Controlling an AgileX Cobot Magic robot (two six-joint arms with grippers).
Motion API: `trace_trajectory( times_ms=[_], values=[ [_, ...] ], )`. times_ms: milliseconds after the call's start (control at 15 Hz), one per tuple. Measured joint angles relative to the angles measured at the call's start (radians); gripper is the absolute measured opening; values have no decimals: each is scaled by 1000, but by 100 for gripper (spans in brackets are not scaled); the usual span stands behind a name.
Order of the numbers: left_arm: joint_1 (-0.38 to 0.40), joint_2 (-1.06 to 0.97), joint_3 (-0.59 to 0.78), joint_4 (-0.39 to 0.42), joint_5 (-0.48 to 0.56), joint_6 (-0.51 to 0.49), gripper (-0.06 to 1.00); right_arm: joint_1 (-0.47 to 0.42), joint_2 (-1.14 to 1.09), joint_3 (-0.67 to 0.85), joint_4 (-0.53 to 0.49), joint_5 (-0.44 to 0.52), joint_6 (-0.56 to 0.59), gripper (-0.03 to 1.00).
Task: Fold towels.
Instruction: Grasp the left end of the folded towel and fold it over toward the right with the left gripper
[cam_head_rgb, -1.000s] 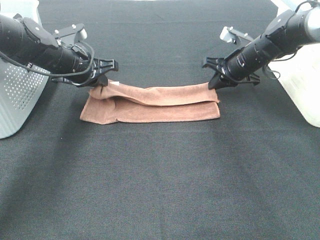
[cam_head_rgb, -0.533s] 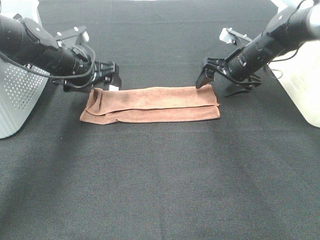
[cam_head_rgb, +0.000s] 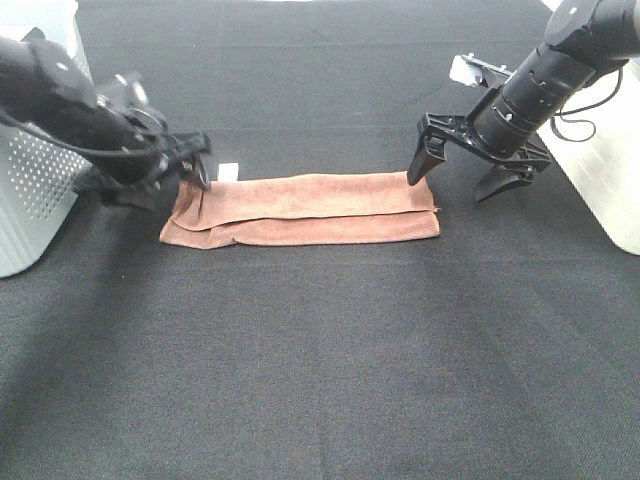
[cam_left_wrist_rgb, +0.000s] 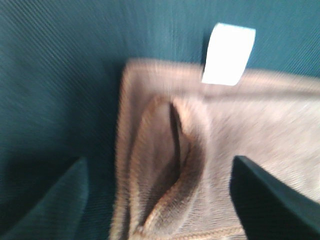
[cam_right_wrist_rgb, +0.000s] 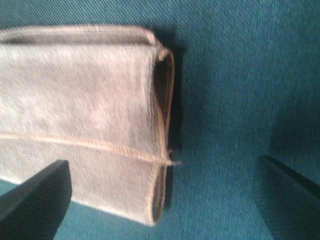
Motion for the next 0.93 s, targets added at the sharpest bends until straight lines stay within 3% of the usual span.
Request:
trace_trajectory(
  times_ms=[133, 200, 267, 333, 400, 533, 733, 933],
  values=[
    [0, 43, -76, -15, 70, -2, 71, 0, 0, 0, 0, 10, 0, 92],
    [0, 58, -102, -28, 97, -4, 67, 0, 0, 0, -1, 13, 0, 92],
    [0, 70, -115, -33, 120, -29, 55, 0, 0, 0, -1, 14, 0, 92],
    [0, 70, -115, -33, 120, -29, 55, 0, 0, 0, -1, 14, 0, 92],
    [0, 72, -118, -33, 132, -29, 29, 0, 0, 0, -1, 14, 0, 92],
    [0, 79, -137, -25, 166, -37, 4, 0, 0, 0, -2, 14, 0, 92],
    [0, 76, -221, 42, 262, -57, 3, 0, 0, 0, -4, 14, 0, 92],
    [0, 33, -352, 260, 462, -173, 3, 0, 0, 0, -4, 14, 0, 92]
  ],
)
